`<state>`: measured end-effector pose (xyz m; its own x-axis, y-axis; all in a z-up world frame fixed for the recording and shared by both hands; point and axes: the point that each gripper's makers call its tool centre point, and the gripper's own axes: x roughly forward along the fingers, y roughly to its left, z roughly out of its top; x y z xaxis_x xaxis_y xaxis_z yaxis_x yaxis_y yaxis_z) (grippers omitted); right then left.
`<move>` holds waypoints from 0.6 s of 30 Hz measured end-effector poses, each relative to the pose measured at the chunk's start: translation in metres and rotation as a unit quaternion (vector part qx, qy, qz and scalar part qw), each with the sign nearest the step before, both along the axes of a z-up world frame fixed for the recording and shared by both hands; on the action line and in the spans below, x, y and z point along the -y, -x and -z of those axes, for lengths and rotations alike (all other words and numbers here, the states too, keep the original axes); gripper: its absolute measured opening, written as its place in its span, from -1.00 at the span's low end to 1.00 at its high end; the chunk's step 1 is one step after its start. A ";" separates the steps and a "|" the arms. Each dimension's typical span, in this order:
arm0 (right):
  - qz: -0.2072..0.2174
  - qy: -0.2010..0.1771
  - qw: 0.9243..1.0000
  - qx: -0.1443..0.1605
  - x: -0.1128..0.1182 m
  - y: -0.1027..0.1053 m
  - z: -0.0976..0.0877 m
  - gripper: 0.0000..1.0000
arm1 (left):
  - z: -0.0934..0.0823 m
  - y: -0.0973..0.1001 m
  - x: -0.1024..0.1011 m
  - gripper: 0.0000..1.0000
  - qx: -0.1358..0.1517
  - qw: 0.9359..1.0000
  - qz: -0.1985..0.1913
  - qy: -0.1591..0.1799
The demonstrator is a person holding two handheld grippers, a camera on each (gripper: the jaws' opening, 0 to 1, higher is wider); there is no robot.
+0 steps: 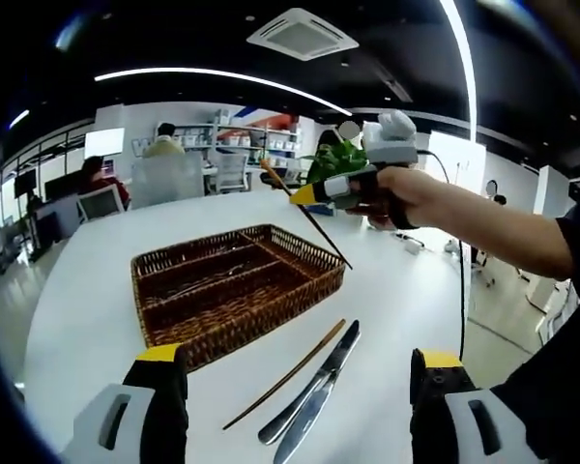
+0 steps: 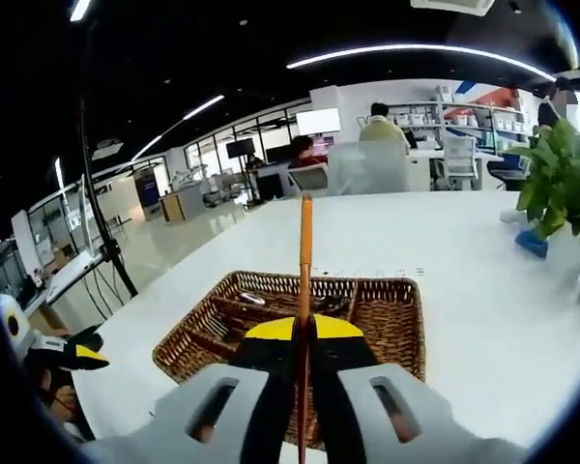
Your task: Arrange the knives, forks, and spoons in their matching storage slots by inserting each utensil handle-first until every utensil is classified and aligned in the correct compartment
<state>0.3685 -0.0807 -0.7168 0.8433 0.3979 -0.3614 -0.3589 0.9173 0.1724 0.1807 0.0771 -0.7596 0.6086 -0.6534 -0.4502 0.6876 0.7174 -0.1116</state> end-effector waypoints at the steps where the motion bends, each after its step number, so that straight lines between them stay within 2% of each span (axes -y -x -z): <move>1: 0.002 0.001 1.000 -0.003 0.002 -0.005 0.001 -0.95 | 0.000 0.000 -0.002 0.99 -0.001 1.000 -0.002 0.000; 5: 0.013 0.004 1.000 -0.016 0.009 -0.021 0.008 -0.95 | 0.002 -0.001 -0.005 0.99 -0.002 1.000 -0.006 -0.003; 9: 0.025 -0.011 0.999 -0.036 0.013 -0.033 0.019 -0.95 | 0.004 -0.001 -0.006 0.99 -0.004 1.000 -0.008 -0.005; 18: 0.041 -0.025 0.997 -0.054 0.016 -0.051 0.037 -0.95 | 0.005 -0.001 -0.011 0.99 -0.003 1.000 -0.016 -0.004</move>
<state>0.4191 -0.0970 -0.7533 0.8308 0.3488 -0.4338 -0.2594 0.9321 0.2528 0.1813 0.0884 -0.7643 0.6265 -0.6301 -0.4588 0.6640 0.7397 -0.1092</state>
